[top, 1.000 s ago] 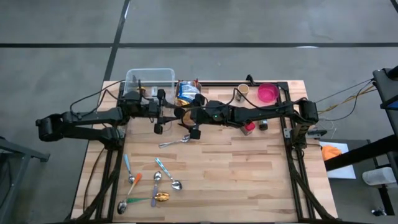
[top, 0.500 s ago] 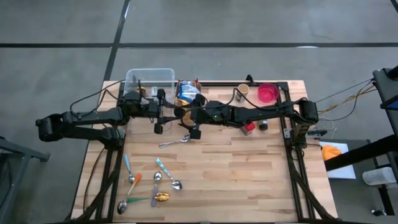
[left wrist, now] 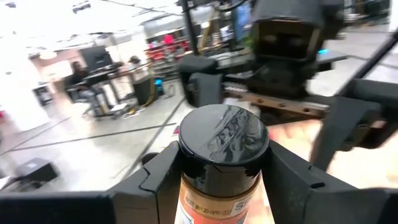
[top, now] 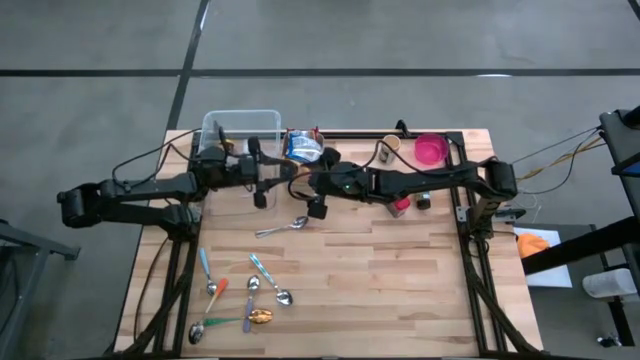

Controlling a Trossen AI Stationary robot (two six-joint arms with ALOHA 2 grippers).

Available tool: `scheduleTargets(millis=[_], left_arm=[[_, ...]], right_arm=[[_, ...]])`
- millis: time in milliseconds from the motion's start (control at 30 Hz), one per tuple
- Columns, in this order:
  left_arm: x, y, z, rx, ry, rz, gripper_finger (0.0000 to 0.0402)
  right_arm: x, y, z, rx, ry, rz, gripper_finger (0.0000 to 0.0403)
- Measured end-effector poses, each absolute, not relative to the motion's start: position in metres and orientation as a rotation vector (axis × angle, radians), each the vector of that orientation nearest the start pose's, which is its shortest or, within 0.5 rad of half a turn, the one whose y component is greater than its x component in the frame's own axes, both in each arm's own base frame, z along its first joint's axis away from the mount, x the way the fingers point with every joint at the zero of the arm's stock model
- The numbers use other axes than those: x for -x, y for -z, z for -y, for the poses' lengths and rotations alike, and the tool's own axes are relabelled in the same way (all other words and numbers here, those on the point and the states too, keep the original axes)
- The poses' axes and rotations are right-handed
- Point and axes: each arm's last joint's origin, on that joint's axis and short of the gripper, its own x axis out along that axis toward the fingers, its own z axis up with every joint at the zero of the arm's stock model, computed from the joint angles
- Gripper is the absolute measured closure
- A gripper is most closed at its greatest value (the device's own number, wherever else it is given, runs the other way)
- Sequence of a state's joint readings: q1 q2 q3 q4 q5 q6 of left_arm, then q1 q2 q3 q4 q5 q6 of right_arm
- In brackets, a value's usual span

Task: Pick & Place Food Item
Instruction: Put the orange seasoning bottle into the white bin

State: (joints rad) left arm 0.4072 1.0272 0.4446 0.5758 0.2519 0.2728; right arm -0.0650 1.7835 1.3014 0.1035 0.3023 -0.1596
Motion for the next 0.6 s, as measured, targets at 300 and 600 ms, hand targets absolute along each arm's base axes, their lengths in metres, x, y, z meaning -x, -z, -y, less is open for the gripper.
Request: scheduleTargets(millis=[300,600], left_arm=[[-0.198,-0.247,-0.086,-0.289,-0.414,-0.058,0.0204],[-0.181,-0.261,-0.089,-0.349,-0.761,-0.060,0.0225]], right_arm=[[-0.399,-0.263,0.039,0.197,0.493,-0.498,0.0039],[-0.396,-0.262,0.042,0.213,0.636,-0.520,0.0039]])
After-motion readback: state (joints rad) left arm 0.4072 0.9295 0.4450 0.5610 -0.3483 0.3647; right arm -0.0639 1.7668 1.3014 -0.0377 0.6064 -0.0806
